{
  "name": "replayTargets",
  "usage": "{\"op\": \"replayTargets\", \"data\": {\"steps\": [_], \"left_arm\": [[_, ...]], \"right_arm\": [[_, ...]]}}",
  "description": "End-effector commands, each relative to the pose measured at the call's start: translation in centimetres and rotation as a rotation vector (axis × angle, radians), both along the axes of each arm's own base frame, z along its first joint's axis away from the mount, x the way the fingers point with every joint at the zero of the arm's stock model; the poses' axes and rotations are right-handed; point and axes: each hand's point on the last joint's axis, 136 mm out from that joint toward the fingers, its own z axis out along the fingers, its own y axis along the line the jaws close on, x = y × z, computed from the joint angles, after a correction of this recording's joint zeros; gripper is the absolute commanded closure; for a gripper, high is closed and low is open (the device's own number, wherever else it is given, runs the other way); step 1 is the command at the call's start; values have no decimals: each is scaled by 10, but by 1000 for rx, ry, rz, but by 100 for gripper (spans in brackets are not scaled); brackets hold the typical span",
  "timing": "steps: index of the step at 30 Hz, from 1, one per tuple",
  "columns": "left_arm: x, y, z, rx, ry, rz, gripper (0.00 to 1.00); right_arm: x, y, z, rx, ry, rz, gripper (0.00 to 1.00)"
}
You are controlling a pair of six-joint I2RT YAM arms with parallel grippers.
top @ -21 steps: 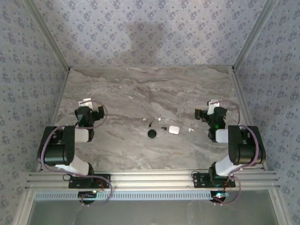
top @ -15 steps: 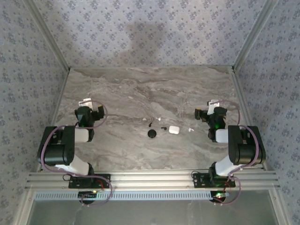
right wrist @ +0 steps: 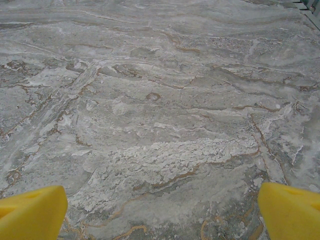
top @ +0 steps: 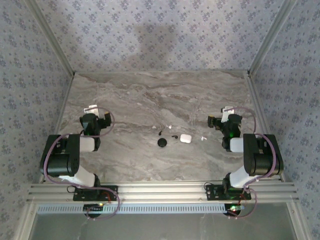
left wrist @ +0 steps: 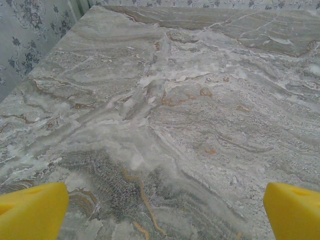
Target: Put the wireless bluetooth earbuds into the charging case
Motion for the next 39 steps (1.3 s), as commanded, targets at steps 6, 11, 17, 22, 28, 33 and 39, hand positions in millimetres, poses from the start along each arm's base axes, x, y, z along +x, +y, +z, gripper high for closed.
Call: {"op": "replayTargets", "data": {"steps": [6, 11, 17, 22, 28, 33, 39], "left_arm": [[4, -1, 9, -2, -38, -10, 0], [4, -1, 9, -3, -36, -10, 0], [5, -1, 10, -3, -39, -9, 0], [5, -1, 9, -3, -37, -10, 0], [5, -2, 9, -3, -36, -13, 0], [5, -1, 9, -2, -38, -10, 1], [5, -3, 11, 3, -33, -17, 0]], "right_arm": [[9, -3, 14, 5, -40, -23, 0], [9, -3, 14, 5, -40, -22, 0], [9, -2, 14, 5, -39, -21, 0], [9, -3, 14, 5, -40, -22, 0], [8, -3, 14, 5, -39, -21, 0], [8, -2, 14, 5, -38, -21, 0], [9, -1, 20, 9, -43, -11, 0]]}}
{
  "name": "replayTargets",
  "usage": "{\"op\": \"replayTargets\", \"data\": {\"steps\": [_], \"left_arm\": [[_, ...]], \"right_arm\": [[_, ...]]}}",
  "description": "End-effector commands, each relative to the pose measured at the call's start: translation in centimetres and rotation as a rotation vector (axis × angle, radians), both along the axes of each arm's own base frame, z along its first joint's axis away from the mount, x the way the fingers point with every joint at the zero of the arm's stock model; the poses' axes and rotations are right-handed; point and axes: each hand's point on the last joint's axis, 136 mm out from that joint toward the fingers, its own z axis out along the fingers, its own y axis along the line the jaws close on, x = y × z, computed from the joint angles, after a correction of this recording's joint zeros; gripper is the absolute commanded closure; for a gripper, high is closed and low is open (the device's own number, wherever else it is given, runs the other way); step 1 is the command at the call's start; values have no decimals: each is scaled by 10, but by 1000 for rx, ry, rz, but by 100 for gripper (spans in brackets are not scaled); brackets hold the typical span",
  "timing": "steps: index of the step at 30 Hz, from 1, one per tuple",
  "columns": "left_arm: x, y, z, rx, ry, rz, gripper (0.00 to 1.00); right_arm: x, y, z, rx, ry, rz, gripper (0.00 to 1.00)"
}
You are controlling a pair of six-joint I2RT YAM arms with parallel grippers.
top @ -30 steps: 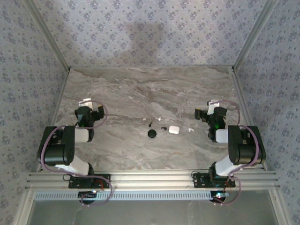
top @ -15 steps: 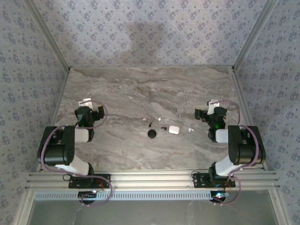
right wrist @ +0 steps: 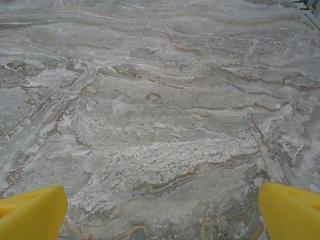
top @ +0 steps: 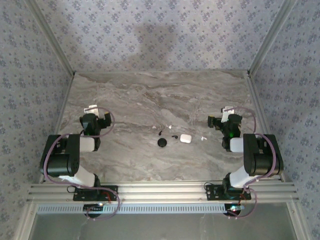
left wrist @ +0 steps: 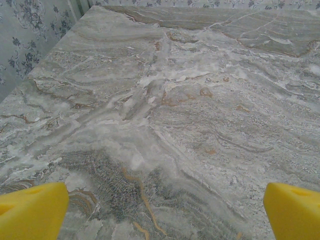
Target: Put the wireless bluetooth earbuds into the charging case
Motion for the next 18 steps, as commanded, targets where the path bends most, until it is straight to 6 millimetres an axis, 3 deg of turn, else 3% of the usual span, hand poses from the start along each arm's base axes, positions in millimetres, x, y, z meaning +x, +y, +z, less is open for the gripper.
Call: {"op": "replayTargets", "data": {"steps": [1, 7, 10, 14, 18], "left_arm": [[6, -4, 11, 7, -29, -18, 0], [12, -5, 32, 37, 43, -3, 2], [18, -15, 43, 23, 120, -38, 5], [19, -45, 62, -52, 201, -137, 13], [14, -73, 75, -149, 280, -181, 19]], "right_arm": [[10, 0, 24, 7, -38, -3, 0], [4, 3, 50, 71, 93, -19, 0], [-8, 17, 62, 85, 187, 10, 0], [-30, 46, 86, 97, 306, 95, 0], [-64, 77, 93, 132, 529, 122, 0]]}}
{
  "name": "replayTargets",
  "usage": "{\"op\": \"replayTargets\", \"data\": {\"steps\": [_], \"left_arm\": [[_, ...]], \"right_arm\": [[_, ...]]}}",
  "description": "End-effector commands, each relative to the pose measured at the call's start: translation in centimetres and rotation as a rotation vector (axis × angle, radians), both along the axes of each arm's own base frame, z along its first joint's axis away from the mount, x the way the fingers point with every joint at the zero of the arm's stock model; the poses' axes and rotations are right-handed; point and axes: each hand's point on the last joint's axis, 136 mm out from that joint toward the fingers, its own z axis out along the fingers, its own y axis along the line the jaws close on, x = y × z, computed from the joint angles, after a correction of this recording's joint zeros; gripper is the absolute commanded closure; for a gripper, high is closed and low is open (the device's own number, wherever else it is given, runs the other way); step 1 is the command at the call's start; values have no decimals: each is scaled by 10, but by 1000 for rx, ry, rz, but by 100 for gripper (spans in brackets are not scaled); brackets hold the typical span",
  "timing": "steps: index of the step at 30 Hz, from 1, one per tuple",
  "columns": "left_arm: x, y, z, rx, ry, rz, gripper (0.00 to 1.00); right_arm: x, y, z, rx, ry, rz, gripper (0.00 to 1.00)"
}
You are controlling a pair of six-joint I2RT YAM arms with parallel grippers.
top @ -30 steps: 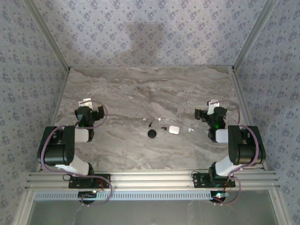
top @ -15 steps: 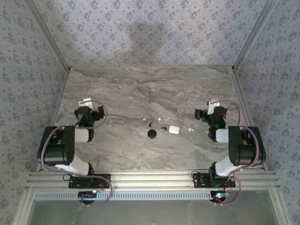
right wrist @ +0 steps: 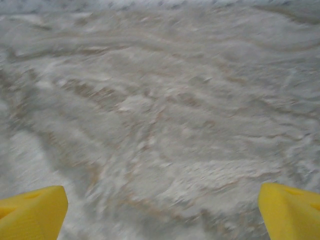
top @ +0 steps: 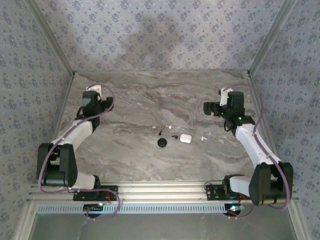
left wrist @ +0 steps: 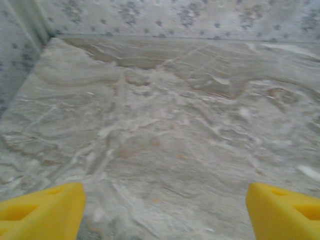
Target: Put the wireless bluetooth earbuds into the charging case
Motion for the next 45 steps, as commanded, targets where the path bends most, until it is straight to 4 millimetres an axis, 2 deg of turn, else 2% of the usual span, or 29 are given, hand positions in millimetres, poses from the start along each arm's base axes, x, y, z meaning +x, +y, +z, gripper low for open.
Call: {"op": "replayTargets", "data": {"steps": [1, 6, 10, 14, 17, 21, 25, 31, 45], "left_arm": [[-24, -28, -12, -96, 186, -64, 20], [-31, -56, -10, -144, 281, -85, 22], [-38, -78, -18, -127, 375, -140, 24], [-38, -90, -25, -149, 402, -147, 24], [-39, -96, -32, -168, 419, -154, 24], [-39, -102, -37, -169, 432, -167, 24], [-38, -104, -43, -174, 445, -162, 24], [-33, -108, -42, -189, 457, -170, 24], [-30, -109, -46, -194, 469, -162, 24]], "right_arm": [[-62, 22, -26, 34, 370, -5, 0], [-113, 65, -37, 65, 628, 13, 0], [-125, 80, -52, 80, 716, -60, 0], [-122, 98, -69, 145, 782, -114, 10], [-121, 105, -86, 132, 835, -155, 16], [-117, 116, -105, 98, 888, -158, 16], [-103, 124, -112, 62, 905, -149, 16], [-94, 126, -129, -2, 953, -148, 15], [-96, 121, -155, -65, 1042, -185, 15]]}}
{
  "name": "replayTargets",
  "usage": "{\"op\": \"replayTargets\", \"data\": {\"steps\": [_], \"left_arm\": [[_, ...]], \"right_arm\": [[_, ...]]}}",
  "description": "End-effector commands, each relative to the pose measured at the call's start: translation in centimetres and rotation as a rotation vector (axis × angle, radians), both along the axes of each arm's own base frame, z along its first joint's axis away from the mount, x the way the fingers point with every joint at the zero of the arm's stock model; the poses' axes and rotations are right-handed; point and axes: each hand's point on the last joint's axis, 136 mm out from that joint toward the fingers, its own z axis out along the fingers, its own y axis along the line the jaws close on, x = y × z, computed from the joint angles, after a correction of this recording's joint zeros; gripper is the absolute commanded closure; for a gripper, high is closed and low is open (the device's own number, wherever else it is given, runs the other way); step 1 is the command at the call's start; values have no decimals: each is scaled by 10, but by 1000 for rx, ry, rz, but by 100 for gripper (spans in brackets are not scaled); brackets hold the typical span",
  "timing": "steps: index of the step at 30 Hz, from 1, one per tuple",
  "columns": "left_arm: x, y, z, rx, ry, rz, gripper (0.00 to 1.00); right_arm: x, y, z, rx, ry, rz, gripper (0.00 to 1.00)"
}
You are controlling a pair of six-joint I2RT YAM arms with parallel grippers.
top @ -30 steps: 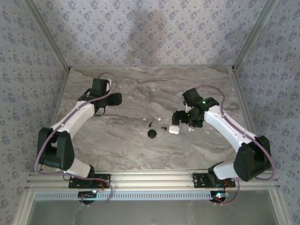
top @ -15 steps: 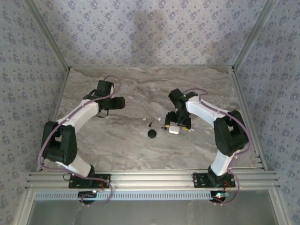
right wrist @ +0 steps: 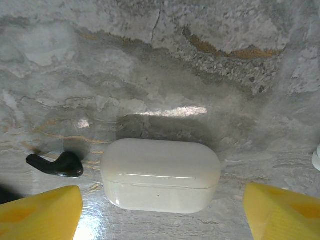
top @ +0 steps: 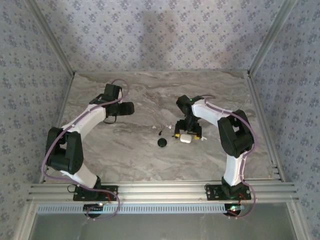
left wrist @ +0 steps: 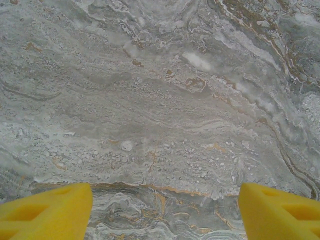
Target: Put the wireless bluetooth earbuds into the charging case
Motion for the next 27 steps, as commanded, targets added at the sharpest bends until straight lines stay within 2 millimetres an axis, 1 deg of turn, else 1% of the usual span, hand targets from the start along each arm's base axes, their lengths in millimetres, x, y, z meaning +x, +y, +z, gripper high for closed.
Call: {"op": "replayTargets", "data": {"steps": [1, 11, 18, 23, 24, 25, 26, 27], "left_arm": [[3, -4, 4, -17, 8, 3, 24], [4, -6, 5, -21, 7, -2, 24], [4, -8, 5, -30, 7, 0, 24], [5, -10, 5, -30, 8, -4, 25], [5, -11, 4, -33, 10, -7, 28], [4, -11, 4, -34, 11, -11, 30], [5, -12, 5, -35, 10, -11, 30], [5, -11, 4, -35, 10, -11, 30]], "right_arm": [[-6, -7, -5, -42, 35, 2, 16], [-11, -12, -19, -35, 53, -12, 20], [-8, -10, -25, -16, 51, -26, 24], [-2, -12, -30, -11, 51, -35, 23], [-1, -11, -31, -4, 49, -39, 26], [0, -10, -32, 2, 50, -40, 31], [0, -10, -32, 7, 51, -42, 34], [1, -9, -33, 10, 51, -44, 34]]}}
